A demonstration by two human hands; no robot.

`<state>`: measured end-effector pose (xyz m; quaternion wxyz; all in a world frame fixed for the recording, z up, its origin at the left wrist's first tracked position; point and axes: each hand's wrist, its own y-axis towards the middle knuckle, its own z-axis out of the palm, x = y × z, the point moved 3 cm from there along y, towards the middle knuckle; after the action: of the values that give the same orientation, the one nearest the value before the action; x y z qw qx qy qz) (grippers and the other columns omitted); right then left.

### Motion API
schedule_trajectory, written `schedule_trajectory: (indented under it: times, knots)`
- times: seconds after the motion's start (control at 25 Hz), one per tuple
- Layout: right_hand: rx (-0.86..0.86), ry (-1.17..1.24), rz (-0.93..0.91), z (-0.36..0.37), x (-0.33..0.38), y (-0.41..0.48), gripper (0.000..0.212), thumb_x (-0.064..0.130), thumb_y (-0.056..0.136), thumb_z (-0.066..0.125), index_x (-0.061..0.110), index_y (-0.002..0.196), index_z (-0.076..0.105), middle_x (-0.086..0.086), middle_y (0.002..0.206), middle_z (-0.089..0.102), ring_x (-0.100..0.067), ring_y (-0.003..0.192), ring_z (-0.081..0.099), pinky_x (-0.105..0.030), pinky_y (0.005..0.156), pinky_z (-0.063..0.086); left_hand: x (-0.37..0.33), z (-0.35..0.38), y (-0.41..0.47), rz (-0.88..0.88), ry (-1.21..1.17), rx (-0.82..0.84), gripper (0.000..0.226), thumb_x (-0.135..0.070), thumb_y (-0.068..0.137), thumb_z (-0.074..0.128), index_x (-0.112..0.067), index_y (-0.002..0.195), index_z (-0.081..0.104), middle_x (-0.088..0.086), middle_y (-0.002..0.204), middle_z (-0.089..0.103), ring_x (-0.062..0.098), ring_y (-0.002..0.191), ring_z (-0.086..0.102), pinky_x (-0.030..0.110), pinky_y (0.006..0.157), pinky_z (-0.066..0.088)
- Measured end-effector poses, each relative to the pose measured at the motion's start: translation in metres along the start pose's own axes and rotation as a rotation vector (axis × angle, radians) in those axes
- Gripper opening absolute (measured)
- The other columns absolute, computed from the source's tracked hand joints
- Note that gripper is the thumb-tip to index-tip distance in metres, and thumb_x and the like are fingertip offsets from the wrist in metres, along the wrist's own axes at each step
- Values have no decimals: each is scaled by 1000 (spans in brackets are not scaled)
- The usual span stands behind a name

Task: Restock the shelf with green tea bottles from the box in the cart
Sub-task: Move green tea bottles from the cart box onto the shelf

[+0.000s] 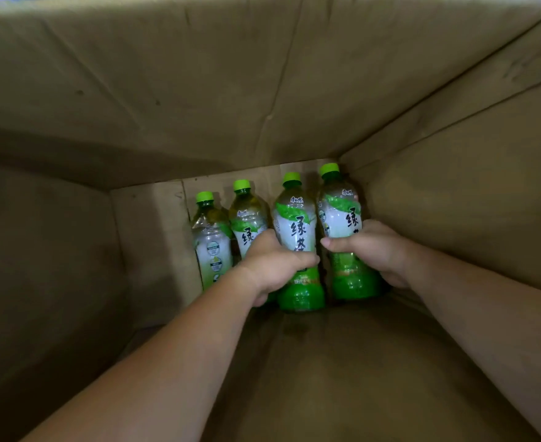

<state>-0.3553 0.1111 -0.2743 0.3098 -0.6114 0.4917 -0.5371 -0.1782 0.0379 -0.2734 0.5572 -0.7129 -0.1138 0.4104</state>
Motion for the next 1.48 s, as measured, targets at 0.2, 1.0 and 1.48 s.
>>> schedule_trajectory:
  times: [0.2, 1.0, 1.48]
  knots:
    - [-134, -44, -73, -1, 14, -20, 60, 24, 55, 95, 16, 107, 66, -4, 98, 73, -24, 87, 71, -43, 82, 59, -4, -10, -26, 23, 4, -106, 35, -15, 67, 87, -23, 96, 68, -6, 86, 76, 12, 79, 72, 26, 65, 56]
    - [-222, 104, -231, -2, 72, -290, 65, 28, 60, 84, 12, 115, 55, -13, 105, 68, -29, 92, 68, -54, 82, 59, -59, -79, -278, 269, -126, -271, 40, -15, 70, 84, -22, 102, 60, 2, 94, 73, 17, 83, 72, 34, 67, 59]
    - [-170, 84, -553, 34, 131, -404, 57, 44, 57, 80, 34, 103, 47, 1, 105, 66, -19, 93, 67, -48, 82, 59, -85, -135, -383, 516, -89, -359, 43, -17, 74, 83, -25, 108, 58, -1, 99, 71, 15, 87, 69, 32, 67, 55]
